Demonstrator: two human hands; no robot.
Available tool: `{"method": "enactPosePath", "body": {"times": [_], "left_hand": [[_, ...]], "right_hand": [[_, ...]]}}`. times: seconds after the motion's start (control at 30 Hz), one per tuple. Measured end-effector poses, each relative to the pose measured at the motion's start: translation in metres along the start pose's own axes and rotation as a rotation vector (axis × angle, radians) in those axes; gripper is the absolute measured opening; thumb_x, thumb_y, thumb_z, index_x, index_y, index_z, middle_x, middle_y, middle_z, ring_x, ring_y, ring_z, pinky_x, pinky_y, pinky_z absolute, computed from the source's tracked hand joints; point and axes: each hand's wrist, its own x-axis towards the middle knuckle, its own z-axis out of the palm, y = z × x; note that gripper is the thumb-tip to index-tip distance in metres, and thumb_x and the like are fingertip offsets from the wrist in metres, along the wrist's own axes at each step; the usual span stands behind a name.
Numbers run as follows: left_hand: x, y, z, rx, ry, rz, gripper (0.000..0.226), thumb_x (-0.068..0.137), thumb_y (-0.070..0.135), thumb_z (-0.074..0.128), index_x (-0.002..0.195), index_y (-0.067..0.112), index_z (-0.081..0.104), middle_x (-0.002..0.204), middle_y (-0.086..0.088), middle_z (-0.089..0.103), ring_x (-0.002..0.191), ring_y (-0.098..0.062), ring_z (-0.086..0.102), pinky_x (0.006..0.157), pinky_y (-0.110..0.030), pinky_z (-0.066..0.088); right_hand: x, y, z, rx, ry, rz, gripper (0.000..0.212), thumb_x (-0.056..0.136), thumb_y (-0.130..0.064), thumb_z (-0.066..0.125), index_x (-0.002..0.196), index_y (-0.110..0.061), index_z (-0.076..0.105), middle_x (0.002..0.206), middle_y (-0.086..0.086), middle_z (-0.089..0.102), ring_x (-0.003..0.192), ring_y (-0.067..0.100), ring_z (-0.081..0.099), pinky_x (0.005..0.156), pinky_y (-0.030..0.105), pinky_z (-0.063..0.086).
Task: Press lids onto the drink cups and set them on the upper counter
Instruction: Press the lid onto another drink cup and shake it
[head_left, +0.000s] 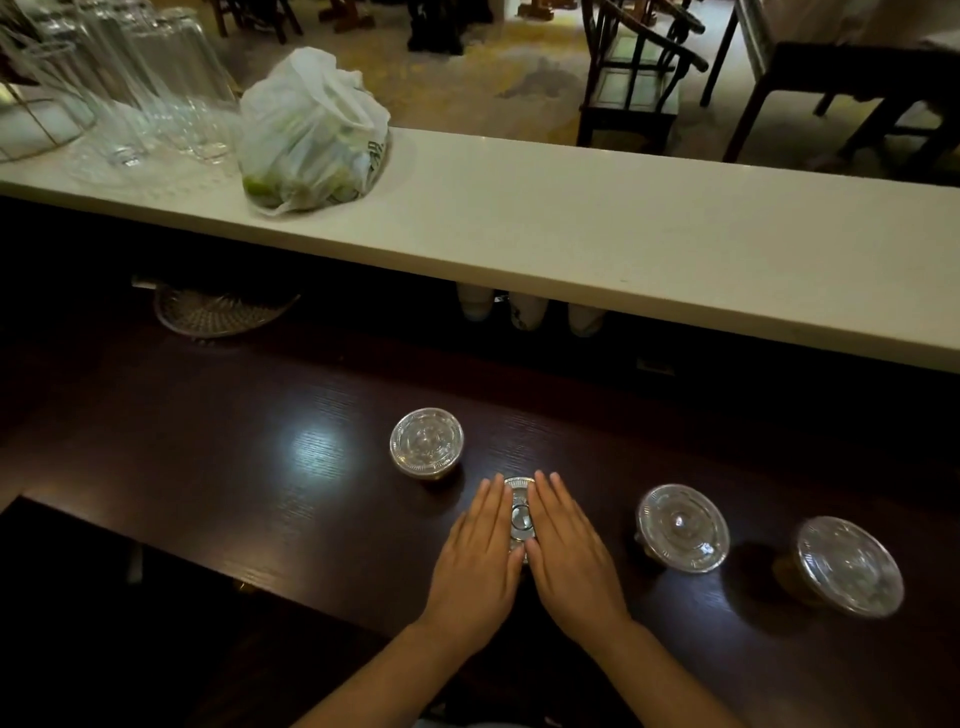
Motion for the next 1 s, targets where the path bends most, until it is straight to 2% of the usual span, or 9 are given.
{"method": "enactPosePath", "body": {"times": [0.1,0.23,0.33,0.43,0.57,0.67,0.83,0.93,1.0], "left_hand": [[0.000,-0.003,0.001,-0.018,-0.005,0.019,0.057,0.094,0.035,0.030,0.144,0.009,0.017,0.152,-0.007,0.023,0.142,-0.012,0.010,0.114,-0.028,0.019],[0.001,-0.006,-0.004,-0.048,-0.041,0.066,0.064,0.093,0.041,0.025,0.146,0.013,0.005,0.155,-0.001,0.003,0.142,-0.005,-0.008,0.116,-0.028,0.010],[0.001,-0.010,-0.013,-0.054,-0.101,0.168,0.076,0.087,0.046,0.037,0.147,0.010,0.005,0.156,-0.002,-0.002,0.143,-0.008,-0.011,0.117,-0.027,0.004],[0.004,-0.016,-0.014,-0.016,-0.129,0.225,0.085,0.080,0.043,0.048,0.147,0.006,0.011,0.156,-0.007,0.004,0.144,-0.013,-0.005,0.117,-0.033,0.014],[0.010,-0.020,-0.014,0.005,-0.098,0.232,0.073,0.082,0.037,0.046,0.143,0.004,0.023,0.151,-0.010,0.023,0.141,-0.018,0.017,0.106,-0.039,0.037],[0.013,-0.021,-0.015,-0.005,-0.090,0.210,0.072,0.085,0.041,0.040,0.144,0.004,0.021,0.152,-0.009,0.019,0.141,-0.019,0.017,0.111,-0.037,0.031],[0.009,-0.009,-0.020,-0.288,-0.054,-0.007,0.078,0.089,0.031,0.055,0.146,0.011,0.006,0.152,0.005,-0.004,0.141,-0.006,-0.003,0.113,-0.017,0.005],[0.004,-0.001,-0.018,-0.518,-0.014,-0.287,0.075,0.089,0.022,0.059,0.146,0.005,0.013,0.153,-0.002,0.014,0.140,-0.009,0.009,0.109,-0.014,0.008],[0.002,0.003,-0.017,-0.723,-0.031,-0.510,0.055,0.091,0.019,0.056,0.139,0.002,0.034,0.143,-0.008,0.038,0.136,-0.018,0.028,0.106,-0.019,0.020]], "right_hand": [[0.002,0.000,0.001,-0.008,-0.003,-0.020,0.056,0.091,-0.025,0.035,0.143,-0.008,0.024,0.151,0.005,0.025,0.142,0.011,0.009,0.114,0.024,0.007],[-0.004,0.008,-0.005,0.012,-0.019,-0.092,0.060,0.095,-0.044,0.027,0.147,-0.016,0.014,0.155,-0.002,0.011,0.142,0.006,-0.001,0.114,0.028,0.001],[-0.014,0.016,-0.015,0.028,-0.011,-0.207,0.063,0.090,-0.045,0.045,0.144,-0.018,0.030,0.152,-0.001,0.025,0.142,0.012,0.015,0.114,0.033,0.012],[-0.018,0.022,-0.013,-0.030,0.090,-0.335,0.050,0.081,-0.028,0.061,0.128,-0.014,0.051,0.135,0.005,0.052,0.129,0.018,0.042,0.108,0.038,0.031],[-0.014,0.017,-0.009,-0.053,0.278,-0.403,0.022,0.086,-0.013,0.057,0.106,-0.007,0.065,0.108,0.007,0.068,0.105,0.019,0.059,0.091,0.034,0.048],[-0.010,0.013,-0.012,-0.073,0.317,-0.438,0.018,0.086,-0.011,0.058,0.098,-0.005,0.070,0.101,0.007,0.070,0.100,0.019,0.061,0.087,0.030,0.050],[0.005,0.009,-0.026,-0.086,0.263,-0.463,0.012,0.084,-0.009,0.062,0.092,-0.005,0.069,0.093,0.007,0.069,0.087,0.019,0.064,0.071,0.030,0.054],[0.011,0.008,-0.033,-0.029,0.250,-0.395,0.012,0.084,-0.011,0.061,0.093,-0.006,0.068,0.092,0.004,0.068,0.085,0.019,0.063,0.065,0.032,0.054],[0.013,0.008,-0.039,0.010,0.280,-0.330,0.014,0.085,-0.014,0.059,0.092,-0.007,0.069,0.092,0.003,0.068,0.087,0.016,0.062,0.070,0.029,0.054]]}}
